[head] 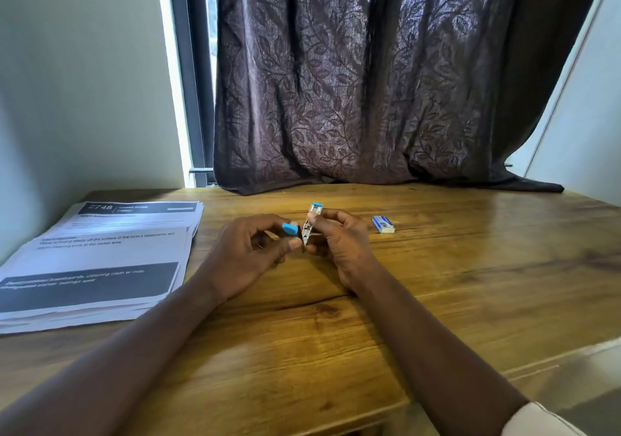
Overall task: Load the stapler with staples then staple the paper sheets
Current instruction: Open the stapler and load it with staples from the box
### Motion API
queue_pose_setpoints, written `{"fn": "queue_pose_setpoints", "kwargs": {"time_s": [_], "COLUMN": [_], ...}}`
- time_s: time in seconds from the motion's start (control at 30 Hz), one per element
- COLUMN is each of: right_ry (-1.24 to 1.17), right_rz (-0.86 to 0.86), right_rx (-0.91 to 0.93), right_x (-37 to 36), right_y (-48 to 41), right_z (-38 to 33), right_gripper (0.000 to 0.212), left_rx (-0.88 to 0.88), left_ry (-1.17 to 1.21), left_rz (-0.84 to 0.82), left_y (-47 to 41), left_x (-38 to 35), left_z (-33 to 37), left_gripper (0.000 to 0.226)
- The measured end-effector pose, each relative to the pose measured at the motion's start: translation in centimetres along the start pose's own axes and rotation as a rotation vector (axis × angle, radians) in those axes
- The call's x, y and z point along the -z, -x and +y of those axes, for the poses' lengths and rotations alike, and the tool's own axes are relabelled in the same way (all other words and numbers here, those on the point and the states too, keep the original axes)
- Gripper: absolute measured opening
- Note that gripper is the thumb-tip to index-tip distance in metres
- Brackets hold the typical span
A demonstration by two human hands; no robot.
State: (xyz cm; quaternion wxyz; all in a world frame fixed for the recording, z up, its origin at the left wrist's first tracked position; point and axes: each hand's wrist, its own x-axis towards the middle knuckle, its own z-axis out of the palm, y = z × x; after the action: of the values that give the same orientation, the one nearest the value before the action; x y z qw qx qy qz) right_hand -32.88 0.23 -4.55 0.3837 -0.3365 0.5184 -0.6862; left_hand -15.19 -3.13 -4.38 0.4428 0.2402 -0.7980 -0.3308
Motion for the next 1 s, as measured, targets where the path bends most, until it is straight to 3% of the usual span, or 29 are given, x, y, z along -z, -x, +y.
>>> {"fn": "queue_pose_setpoints", "kwargs": {"time_s": [0.13, 0.27, 0.43, 0.63, 0.8, 1.0], "right_ry": [0.078, 0.04, 0.05, 0.189, 0.74, 0.759], "right_rz": [-0.139, -0.304, -0.364, -0.334, -0.084, -0.047], "right_rx": [0.064, 0.088, 0.117, 0.191, 0.412, 0.403], "right_x": [-0.2, -0.6, -0.9, -0.9, 0.3, 0.7], "right_y": [0.5, 1.0, 0.9, 1.6, 0.6, 1.1], "right_z": [0.3, 0.4, 0.8, 0.6, 1.2, 1.0], "right_gripper": [0.023, 0.022, 0.026, 0.012, 0.019, 0.023], "left_rx": [0.032, 0.109, 0.128, 0.108, 0.154, 0.272], "left_ry": [0.003, 0.023, 0.055, -0.145, -0.327, -0.486], "left_rz": [0.071, 0.102, 0.115, 0.158, 0.181, 0.16], "left_y": [-0.1, -0.3, 0.0, 0.6, 0.9, 1.0], "left_x": [0.3, 0.8, 1.1, 1.6, 1.9, 2.2], "left_z": [-0.3, -0.4, -0.5, -0.2, 0.4, 0.5], "left_gripper": [0.008, 0.024, 0.056, 0.05, 0.045, 0.047]}}
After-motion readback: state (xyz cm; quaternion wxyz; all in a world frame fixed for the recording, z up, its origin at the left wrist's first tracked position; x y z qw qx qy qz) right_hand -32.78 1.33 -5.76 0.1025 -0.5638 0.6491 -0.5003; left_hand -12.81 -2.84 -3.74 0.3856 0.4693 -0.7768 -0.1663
